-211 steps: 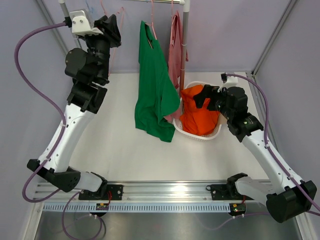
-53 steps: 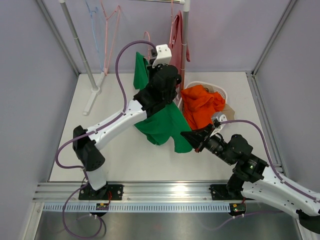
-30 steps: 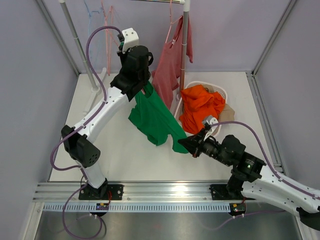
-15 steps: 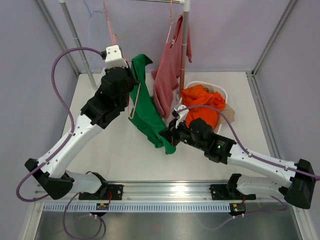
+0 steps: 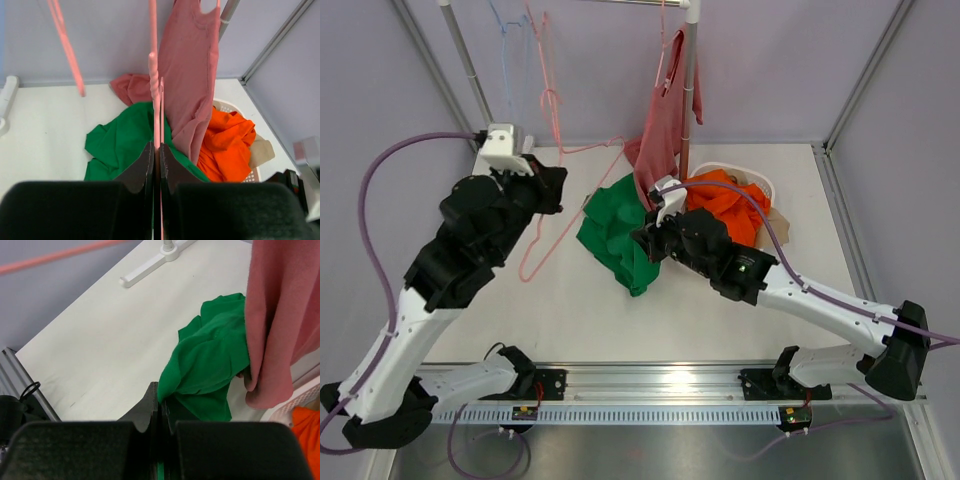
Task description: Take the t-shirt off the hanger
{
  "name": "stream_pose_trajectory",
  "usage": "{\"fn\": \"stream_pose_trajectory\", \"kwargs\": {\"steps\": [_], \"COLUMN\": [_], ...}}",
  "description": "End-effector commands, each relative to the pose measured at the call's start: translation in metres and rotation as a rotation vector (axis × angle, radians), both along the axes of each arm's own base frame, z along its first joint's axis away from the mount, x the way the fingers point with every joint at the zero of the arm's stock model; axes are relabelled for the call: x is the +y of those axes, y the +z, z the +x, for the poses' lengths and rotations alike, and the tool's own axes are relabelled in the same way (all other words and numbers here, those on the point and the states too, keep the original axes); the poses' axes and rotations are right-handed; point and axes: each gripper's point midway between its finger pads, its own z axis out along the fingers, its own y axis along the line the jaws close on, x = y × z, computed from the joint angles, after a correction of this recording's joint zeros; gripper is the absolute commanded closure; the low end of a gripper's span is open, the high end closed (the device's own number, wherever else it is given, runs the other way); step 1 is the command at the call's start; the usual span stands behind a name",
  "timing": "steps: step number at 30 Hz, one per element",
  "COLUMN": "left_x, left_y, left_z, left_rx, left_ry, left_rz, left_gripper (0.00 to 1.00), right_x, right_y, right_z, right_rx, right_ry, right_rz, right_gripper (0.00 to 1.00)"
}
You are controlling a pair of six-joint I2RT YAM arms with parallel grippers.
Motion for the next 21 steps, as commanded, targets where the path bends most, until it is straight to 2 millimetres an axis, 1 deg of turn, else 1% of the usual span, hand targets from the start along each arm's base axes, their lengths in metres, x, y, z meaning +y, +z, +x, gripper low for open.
{"fn": "stream_pose_trajectory", "kwargs": {"steps": [1,2,3,4,5,6,7,8,9,10,11,12,13,14,15,16,17,18,19,20,21], "left_x": [0.027,0.037,0.042,0.048,0.054,0.055,0.056,0.058,0.058,0.057,0.053,0.052,0.05,0.045,0.042,0.039,0.037,0.032,0.03,0.026,0.02], "left_y": [0.029,0.034,0.037,0.046,0.046,0.053,0.054,0.056,0.057,0.058,0.056,0.058,0.059,0.057,0.06,0.063,0.065,0.071,0.077,0.082,0.087], "left_z": [-0.029,-0.031,-0.032,-0.036,-0.035,-0.035,-0.034,-0.034,-0.032,-0.03,-0.025,-0.024,-0.023,-0.018,-0.016,-0.015,-0.013,-0.009,-0.008,-0.006,-0.001], "left_rx": [-0.106,-0.13,-0.145,-0.179,-0.197,-0.227,-0.237,-0.244,-0.245,-0.241,-0.233,-0.235,-0.234,-0.224,-0.231,-0.239,-0.249,-0.273,-0.292,-0.309,-0.324], "left_ry": [-0.007,0.022,0.036,0.048,0.067,0.076,0.08,0.089,0.096,0.099,0.098,0.095,0.092,0.088,0.082,0.074,0.068,0.063,0.058,0.048,0.04], "left_rz": [0.0,0.024,0.03,0.026,0.058,0.05,0.057,0.067,0.068,0.072,0.082,0.079,0.075,0.082,0.075,0.07,0.074,0.06,0.057,0.063,0.062], "left_gripper": [1.0,1.0,1.0,1.0,1.0,1.0,1.0,1.0,1.0,1.0,1.0,1.0,1.0,1.0,1.0,1.0,1.0,1.0,1.0,1.0,1.0], "right_x": [-0.008,-0.005,-0.005,-0.003,-0.005,-0.006,-0.008,-0.011,-0.015,-0.019,-0.025,-0.031,-0.036,-0.045,-0.05,-0.06,-0.07,-0.074,-0.078,-0.084,-0.087], "right_y": [0.036,0.047,0.053,0.053,0.072,0.082,0.093,0.119,0.136,0.144,0.176,0.182,0.196,0.222,0.232,0.241,0.265,0.27,0.279,0.299,0.307], "right_z": [-0.002,-0.006,-0.011,-0.018,-0.024,-0.028,-0.033,-0.038,-0.044,-0.048,-0.05,-0.049,-0.048,-0.045,-0.043,-0.035,-0.036,-0.029,-0.027,-0.027,-0.026], "right_rx": [-0.059,-0.069,-0.073,-0.06,-0.079,-0.088,-0.101,-0.135,-0.157,-0.167,-0.212,-0.218,-0.26,-0.308,-0.337,-0.375,-0.419,-0.434,-0.467,-0.502,-0.52], "right_ry": [0.012,0.045,0.071,0.114,0.135,0.15,0.165,0.186,0.201,0.211,0.207,0.19,0.183,0.145,0.122,0.066,0.037,-0.006,-0.026,-0.045,-0.06], "right_rz": [0.014,0.02,0.021,0.009,0.039,0.055,0.073,0.111,0.132,0.109,0.139,0.119,0.114,0.137,0.13,0.101,0.127,0.116,0.105,0.126,0.127], "right_gripper": [1.0,1.0,1.0,1.0,1.0,1.0,1.0,1.0,1.0,1.0,1.0,1.0,1.0,1.0,1.0,1.0,1.0,1.0,1.0,1.0,1.0]}}
